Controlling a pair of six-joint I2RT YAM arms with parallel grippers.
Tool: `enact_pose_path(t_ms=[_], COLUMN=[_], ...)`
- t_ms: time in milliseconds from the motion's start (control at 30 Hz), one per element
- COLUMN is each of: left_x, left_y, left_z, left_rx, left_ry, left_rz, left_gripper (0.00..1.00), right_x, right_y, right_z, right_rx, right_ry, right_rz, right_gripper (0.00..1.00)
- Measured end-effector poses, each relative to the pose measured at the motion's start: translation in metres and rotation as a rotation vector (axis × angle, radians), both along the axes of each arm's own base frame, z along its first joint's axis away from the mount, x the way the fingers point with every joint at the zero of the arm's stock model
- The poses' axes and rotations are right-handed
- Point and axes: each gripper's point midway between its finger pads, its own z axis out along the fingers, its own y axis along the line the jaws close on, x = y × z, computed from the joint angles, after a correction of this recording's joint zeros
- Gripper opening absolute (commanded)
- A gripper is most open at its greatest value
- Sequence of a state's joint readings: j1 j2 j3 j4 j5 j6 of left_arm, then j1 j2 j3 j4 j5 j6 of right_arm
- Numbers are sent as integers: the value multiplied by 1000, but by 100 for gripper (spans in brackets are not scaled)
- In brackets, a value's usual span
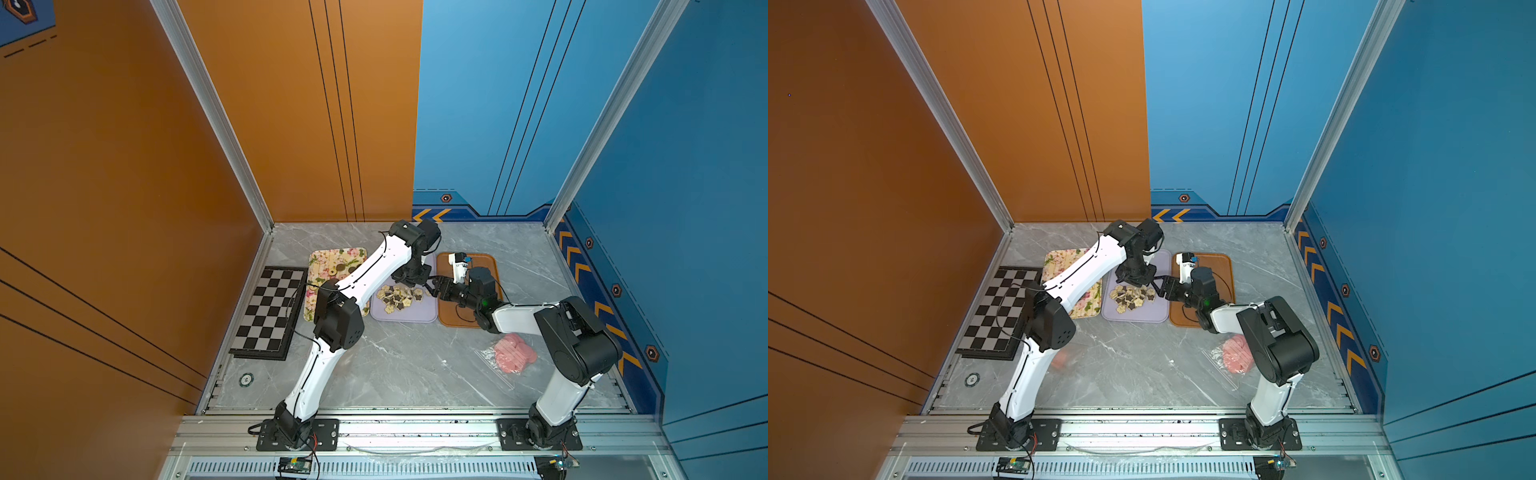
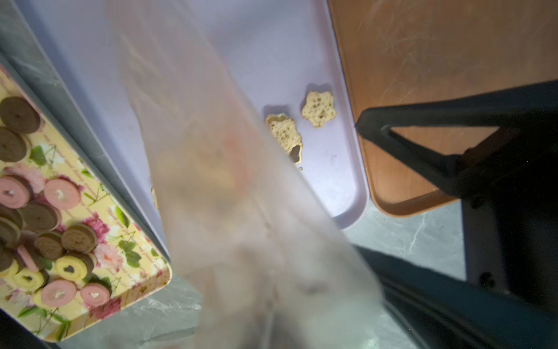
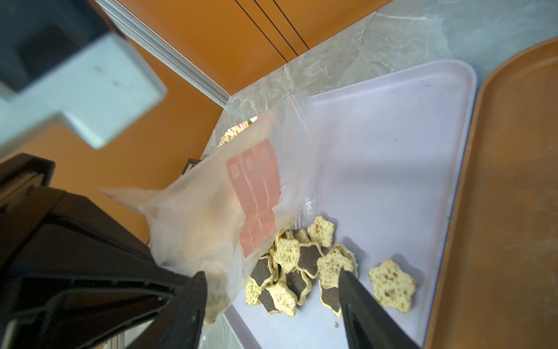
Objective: Pour cookies out of the ziploc bag
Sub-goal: 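Pour the cookies out of the ziploc bag onto the tray.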
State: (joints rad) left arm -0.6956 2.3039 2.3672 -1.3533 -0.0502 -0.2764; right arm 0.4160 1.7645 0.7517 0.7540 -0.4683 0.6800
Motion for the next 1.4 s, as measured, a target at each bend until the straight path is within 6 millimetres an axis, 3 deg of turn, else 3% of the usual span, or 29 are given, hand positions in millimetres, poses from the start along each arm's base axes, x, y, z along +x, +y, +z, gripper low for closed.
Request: enact_pose_path(t_ms=[133, 300, 400, 567, 733, 1033, 1267, 1400], left_x=[0, 6, 3, 3, 5, -6, -51, -65], left_y=[3, 27, 32, 22, 21, 10, 6, 14], left_z=[19, 40, 34, 27, 37, 58, 22, 11], left_rx=[-25, -93, -127, -184, -216, -288, -250, -227], left_ry=[-28, -58, -53, -34, -62, -81, 23, 53], left_rz=[16, 87, 120, 125, 137, 124, 73, 88], left_gripper=[0, 0, 0, 0, 0, 0, 0, 0], right_x=[1, -2, -9, -32, -46, -24, -18, -12], right_y=[2, 10, 25, 57, 69, 40, 6, -5], right_z=[-1, 0, 4, 6, 10, 12, 22, 27], right_rx=[-5, -10, -28, -95, -131, -228, -223, -175], right_ry=[6, -5, -31, -83, -122, -138, -157, -155], right_rz=[4, 28, 85, 196, 258, 73, -57, -87], right_gripper=[70, 70, 70, 70, 69, 73, 74, 71])
